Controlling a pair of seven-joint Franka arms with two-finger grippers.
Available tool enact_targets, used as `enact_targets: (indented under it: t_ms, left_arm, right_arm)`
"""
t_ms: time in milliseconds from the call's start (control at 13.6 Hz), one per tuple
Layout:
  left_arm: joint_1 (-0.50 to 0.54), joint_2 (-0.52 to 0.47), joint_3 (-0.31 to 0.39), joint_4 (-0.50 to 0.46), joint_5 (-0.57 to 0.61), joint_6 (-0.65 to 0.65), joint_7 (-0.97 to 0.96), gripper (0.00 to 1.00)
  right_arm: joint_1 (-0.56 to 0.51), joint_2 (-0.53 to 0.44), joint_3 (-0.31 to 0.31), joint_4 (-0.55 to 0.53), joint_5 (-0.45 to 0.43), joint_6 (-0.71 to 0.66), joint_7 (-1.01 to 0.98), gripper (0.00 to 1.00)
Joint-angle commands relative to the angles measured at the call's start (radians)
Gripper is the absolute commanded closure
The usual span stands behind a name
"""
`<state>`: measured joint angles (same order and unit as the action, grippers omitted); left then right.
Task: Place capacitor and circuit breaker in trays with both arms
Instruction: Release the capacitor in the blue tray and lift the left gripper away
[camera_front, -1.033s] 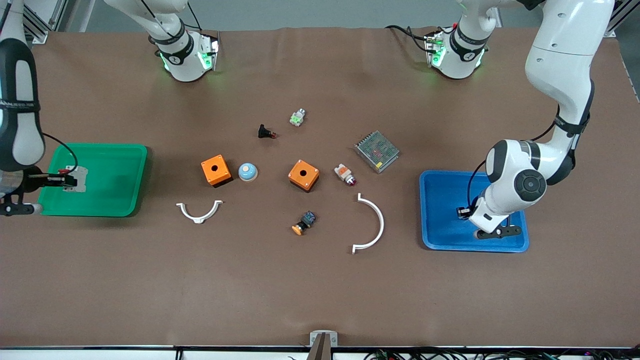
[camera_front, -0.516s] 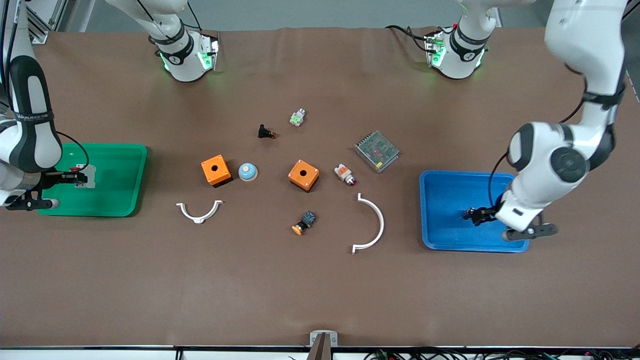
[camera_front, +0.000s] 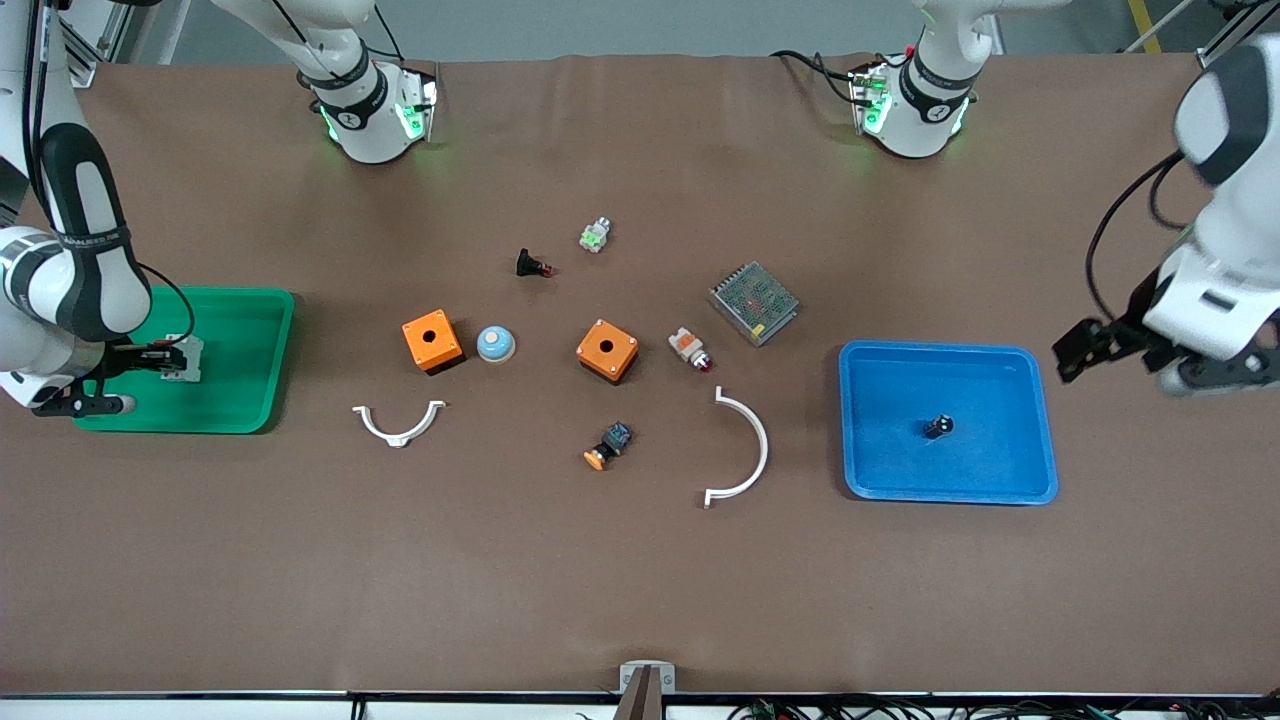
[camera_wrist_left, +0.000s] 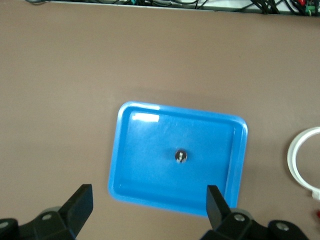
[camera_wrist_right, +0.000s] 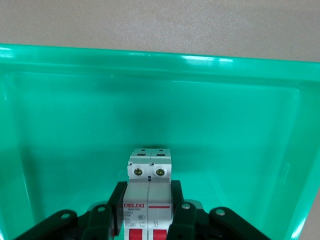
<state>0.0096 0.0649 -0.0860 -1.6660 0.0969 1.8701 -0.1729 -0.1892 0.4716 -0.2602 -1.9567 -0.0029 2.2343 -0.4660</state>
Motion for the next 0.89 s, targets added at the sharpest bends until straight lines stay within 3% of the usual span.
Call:
enact_targets:
  t_ms: [0,295,443,811]
  left_arm:
    - [0.004,-0.048,-0.006,0.045,0.006,-0.115,0.099,0.00]
    - [0.006,-0.132,-0.008,0.040,-0.028,-0.257,0.162,0.00]
    - [0.004,-0.163,-0.008,0.035,-0.080,-0.316,0.164,0.00]
    - [-0.025,-0.229,-0.005,-0.004,-0.085,-0.325,0.144,0.00]
  right_arm:
    - [-0.019,-0.031,0.018,-0.010,-0.006,0.001,0.000,0.00]
    - [0.002,-0.138,0.022,-0.010,0.036,-0.076,0.033,0.00]
    - [0.068,-0.207,0.022,-0.011,0.060,-0.154,0.145,0.00]
    - [0.221,-0.379,0.021,-0.010,0.060,-0.327,0.383,0.00]
